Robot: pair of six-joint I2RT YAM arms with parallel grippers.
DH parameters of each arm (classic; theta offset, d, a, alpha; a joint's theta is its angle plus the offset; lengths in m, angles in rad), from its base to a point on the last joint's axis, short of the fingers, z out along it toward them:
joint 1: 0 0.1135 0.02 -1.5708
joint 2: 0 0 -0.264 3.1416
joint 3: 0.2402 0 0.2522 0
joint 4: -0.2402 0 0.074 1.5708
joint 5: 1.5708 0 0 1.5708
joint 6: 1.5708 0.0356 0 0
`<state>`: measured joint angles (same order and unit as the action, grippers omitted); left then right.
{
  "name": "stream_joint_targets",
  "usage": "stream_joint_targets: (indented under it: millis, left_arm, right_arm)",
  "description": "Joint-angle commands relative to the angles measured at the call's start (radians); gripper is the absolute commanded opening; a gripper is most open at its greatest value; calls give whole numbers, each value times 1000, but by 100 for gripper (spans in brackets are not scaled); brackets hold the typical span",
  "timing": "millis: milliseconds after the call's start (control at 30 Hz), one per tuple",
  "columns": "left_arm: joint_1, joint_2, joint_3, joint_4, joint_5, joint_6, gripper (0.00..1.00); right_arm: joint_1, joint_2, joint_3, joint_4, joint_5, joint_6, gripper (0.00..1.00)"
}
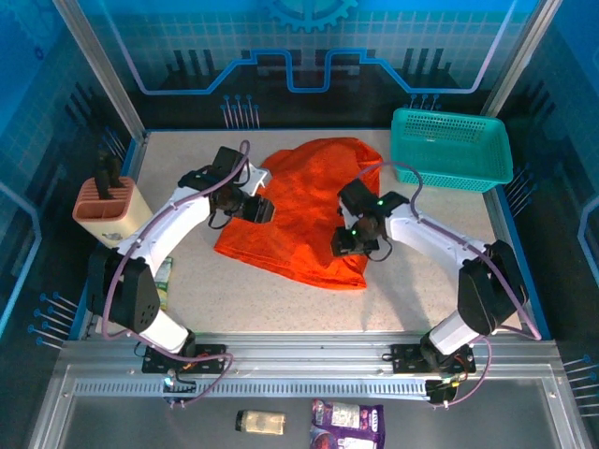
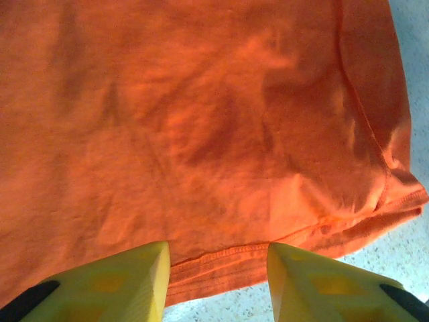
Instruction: Fold the inside-out t-shirt
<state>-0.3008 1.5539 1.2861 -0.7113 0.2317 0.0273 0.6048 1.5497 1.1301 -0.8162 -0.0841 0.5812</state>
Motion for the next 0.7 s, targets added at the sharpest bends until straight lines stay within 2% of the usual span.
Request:
stream_joint_targets:
  millis: [0,233,400,500,600,667]
  left_arm:
    - [17,-45,-30,65,18,-39,43]
    - [17,-67,-60,86,42,-59,43]
    - [17,-80,-64,88,43,-58,44]
    - [17,-82,-62,91,53,-57,44]
    - [9,-86,-64,113,83,-62,44]
    - [-13,-89,-70,134,91,-57,44]
  right_arm:
    - [47,-28,-69,92,49,231,38]
    - [64,81,-95,181,45,331,40]
    - [62,171,-78,200,51,315,34]
    - [62,185,-77,210,56,308,23]
    - [61,157,-72,202,81,293,5]
    - [57,121,-72,189,98,284,0]
